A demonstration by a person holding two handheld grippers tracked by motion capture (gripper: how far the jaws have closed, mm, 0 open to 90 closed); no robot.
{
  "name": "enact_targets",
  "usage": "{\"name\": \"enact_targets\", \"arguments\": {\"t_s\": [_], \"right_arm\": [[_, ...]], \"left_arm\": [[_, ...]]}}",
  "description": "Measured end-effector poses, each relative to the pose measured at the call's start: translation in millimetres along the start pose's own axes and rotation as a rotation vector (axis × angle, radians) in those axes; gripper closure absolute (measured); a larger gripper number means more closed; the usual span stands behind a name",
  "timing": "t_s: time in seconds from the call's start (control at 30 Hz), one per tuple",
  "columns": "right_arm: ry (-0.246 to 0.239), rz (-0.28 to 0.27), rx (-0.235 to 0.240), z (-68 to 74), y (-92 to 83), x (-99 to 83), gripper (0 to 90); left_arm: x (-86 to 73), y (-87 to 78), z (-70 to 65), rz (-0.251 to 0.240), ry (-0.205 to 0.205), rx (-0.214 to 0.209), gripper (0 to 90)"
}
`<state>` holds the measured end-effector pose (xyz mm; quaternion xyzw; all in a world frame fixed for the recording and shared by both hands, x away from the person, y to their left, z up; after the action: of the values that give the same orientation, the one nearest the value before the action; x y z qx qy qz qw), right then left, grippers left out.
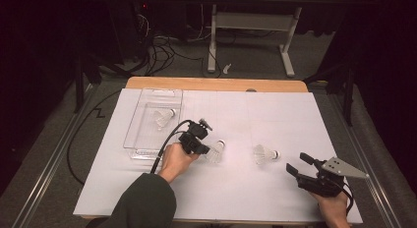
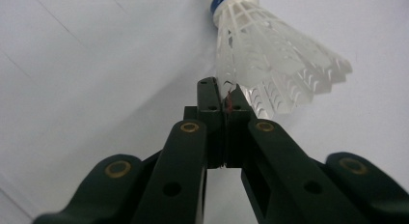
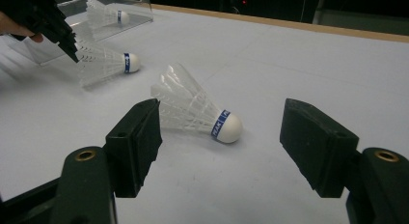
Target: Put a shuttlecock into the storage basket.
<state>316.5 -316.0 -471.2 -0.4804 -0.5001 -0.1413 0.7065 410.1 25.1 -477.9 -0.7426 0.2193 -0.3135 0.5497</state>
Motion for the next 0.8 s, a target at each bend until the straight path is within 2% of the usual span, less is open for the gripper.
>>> {"name": "enact_targets", "arguments": {"t_s": [0.8], "right_arm": [[0.001, 0.002, 0.000, 0.0, 0.3, -0.1, 31.3]], "left_arm": [[-1.6, -5.1, 0.2, -0.008, -0.001, -0.012, 89.7]]}}
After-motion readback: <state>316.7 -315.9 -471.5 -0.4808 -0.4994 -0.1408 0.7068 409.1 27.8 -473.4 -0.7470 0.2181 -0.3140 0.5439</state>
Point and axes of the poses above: each handheld gripper's, and its own axes: y roughly forward along the jaws, x roughly out of its top, z roughly to its left, the point moved 5 cm from there along y, roughly forward along the jaws, and after that the axes turned 11 degrees about z, right-handed, at the moved point
